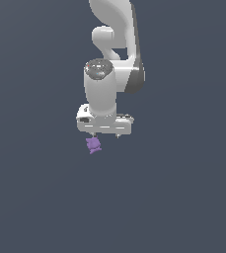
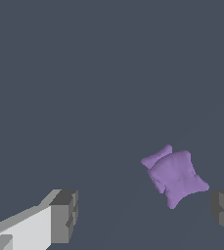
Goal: Pick up the object and move it to a goal position.
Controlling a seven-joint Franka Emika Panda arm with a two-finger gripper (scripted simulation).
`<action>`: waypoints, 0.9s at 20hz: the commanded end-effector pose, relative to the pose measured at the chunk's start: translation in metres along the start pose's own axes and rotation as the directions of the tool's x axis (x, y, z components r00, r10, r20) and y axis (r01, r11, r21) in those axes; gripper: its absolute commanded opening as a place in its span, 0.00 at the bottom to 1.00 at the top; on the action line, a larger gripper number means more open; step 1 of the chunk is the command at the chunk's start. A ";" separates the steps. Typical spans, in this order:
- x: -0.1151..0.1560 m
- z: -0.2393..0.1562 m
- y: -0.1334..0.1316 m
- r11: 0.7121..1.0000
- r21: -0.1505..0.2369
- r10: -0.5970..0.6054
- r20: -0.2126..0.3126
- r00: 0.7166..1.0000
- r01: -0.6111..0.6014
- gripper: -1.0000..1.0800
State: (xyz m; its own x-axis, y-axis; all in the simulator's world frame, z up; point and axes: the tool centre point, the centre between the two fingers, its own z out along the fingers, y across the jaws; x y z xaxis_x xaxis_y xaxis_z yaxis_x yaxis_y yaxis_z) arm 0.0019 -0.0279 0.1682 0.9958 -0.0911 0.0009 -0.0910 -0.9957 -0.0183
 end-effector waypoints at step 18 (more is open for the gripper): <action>0.014 -0.024 0.010 1.000 0.009 -0.016 -0.059 0.998 0.016 0.96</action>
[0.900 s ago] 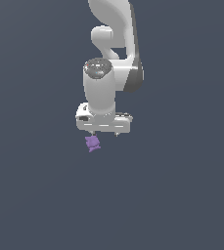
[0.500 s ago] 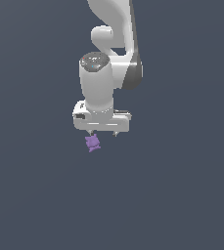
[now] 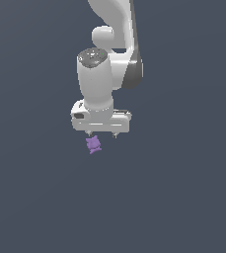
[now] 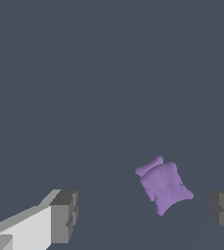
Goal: Pick up the object and move it to a goal position.
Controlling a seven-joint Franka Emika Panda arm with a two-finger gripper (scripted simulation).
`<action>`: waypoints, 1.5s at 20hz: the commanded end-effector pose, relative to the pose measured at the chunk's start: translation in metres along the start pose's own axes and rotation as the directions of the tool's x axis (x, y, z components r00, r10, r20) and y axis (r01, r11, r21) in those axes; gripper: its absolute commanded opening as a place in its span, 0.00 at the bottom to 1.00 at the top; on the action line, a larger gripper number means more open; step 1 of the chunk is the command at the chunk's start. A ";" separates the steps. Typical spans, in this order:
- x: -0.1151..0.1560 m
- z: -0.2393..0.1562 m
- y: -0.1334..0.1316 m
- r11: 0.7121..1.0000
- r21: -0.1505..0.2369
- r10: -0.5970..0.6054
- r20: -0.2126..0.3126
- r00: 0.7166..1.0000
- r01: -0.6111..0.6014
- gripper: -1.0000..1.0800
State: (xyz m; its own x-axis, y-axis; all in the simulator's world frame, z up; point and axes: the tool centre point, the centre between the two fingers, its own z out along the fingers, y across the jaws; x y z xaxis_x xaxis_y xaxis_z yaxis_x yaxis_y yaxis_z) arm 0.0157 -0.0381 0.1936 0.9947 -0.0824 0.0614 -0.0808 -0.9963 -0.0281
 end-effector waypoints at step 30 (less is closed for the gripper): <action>-0.048 0.095 0.063 0.884 0.003 -0.467 0.065 0.882 0.468 0.96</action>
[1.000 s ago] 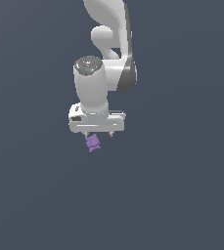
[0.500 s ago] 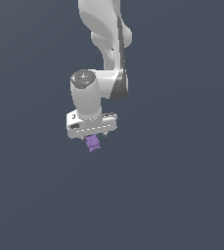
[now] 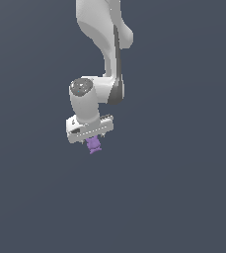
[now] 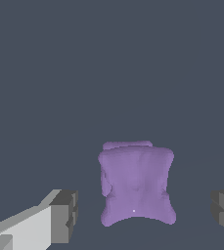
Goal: Pick up the object and move it to a goal position.
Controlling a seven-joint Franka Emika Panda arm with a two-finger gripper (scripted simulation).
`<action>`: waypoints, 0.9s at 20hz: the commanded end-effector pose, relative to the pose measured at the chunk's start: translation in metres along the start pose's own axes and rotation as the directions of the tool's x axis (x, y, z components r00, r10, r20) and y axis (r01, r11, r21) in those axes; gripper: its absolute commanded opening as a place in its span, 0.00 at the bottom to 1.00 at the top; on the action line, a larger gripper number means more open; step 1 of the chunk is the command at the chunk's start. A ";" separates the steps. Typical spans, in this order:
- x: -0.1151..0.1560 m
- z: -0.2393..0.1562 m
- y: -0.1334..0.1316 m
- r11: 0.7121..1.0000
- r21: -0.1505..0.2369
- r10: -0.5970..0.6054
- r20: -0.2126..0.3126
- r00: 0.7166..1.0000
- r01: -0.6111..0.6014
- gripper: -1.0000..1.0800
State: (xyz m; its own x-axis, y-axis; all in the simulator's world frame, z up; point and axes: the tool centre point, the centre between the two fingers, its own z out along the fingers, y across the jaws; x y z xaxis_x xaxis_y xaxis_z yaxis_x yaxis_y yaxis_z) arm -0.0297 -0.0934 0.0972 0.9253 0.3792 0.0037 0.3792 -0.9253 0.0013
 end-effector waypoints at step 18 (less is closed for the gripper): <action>-0.006 0.043 0.001 0.999 0.001 -0.038 0.004 0.999 0.038 0.96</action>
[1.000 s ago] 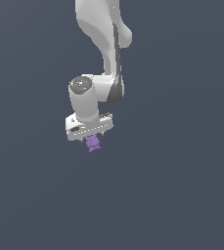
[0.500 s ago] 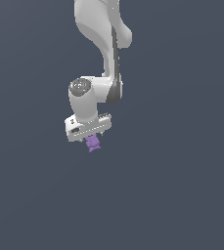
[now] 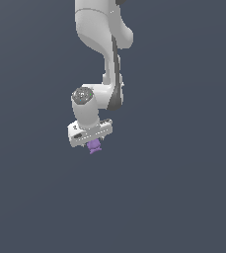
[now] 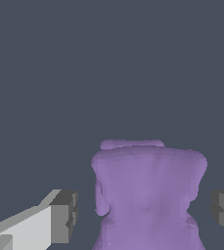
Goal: Pick up the object and move it to a goal position.
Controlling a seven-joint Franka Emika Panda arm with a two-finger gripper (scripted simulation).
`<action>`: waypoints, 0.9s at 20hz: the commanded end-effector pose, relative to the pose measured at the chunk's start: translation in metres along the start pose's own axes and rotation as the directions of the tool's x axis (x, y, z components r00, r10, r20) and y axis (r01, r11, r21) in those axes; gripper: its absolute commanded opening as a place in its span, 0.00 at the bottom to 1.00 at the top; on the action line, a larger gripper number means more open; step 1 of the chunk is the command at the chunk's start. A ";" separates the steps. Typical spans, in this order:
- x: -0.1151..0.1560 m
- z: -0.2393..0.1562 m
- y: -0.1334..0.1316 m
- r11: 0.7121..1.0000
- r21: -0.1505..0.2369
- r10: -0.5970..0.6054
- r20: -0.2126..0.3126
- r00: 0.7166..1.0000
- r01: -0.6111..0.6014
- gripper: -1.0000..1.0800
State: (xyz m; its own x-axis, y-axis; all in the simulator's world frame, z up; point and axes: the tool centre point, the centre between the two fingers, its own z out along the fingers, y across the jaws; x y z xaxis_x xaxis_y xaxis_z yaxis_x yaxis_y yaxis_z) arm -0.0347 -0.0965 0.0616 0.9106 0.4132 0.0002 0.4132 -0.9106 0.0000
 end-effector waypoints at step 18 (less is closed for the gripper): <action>0.000 0.021 0.001 1.000 -0.001 -0.002 -0.001 1.000 0.002 0.00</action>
State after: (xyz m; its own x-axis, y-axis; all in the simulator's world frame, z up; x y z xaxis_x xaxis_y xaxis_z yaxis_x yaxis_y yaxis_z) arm -0.0339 -0.0972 0.0411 0.9101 0.4145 0.0008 0.4145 -0.9101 0.0009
